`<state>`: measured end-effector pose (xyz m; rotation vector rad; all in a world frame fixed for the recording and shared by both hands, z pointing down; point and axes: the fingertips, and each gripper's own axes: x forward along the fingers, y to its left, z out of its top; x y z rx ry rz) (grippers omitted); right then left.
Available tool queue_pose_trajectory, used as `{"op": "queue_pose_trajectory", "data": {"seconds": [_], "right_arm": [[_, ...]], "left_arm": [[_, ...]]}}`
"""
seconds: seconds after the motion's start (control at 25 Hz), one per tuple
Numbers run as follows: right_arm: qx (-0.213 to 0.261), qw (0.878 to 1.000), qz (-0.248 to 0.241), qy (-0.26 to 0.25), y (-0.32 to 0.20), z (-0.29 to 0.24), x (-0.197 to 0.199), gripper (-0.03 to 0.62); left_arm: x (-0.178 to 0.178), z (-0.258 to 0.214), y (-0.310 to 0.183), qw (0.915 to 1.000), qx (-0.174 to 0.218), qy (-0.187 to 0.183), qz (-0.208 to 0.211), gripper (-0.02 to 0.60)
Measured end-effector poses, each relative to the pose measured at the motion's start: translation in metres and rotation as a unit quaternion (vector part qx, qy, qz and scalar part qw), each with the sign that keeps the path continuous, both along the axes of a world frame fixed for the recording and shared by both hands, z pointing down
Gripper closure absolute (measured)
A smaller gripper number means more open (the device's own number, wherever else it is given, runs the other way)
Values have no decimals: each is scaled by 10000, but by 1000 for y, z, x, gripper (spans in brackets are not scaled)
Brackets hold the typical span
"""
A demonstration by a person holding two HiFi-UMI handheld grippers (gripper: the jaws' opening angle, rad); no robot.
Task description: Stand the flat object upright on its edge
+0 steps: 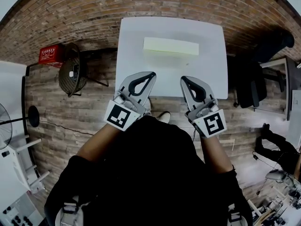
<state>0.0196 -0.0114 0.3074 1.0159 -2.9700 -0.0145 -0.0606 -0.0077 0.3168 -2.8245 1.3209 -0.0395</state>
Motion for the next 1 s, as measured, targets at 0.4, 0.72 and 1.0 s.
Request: {"op": "queue_pose_trajectory", "data": {"seconds": [0.4, 0.72, 1.0], "right_arm": [[-152, 9997, 13, -181, -3, 1, 1, 586], [-182, 9998, 7, -111, -3, 4, 0, 586], [-215, 9997, 18, -92, -5, 5, 1, 588]], "left_arm": [[0, 0, 3, 9999, 20, -102, -47, 563], [-2, 2, 1, 9999, 4, -132, -43, 563], [-3, 4, 0, 9999, -67, -110, -43, 563]]}}
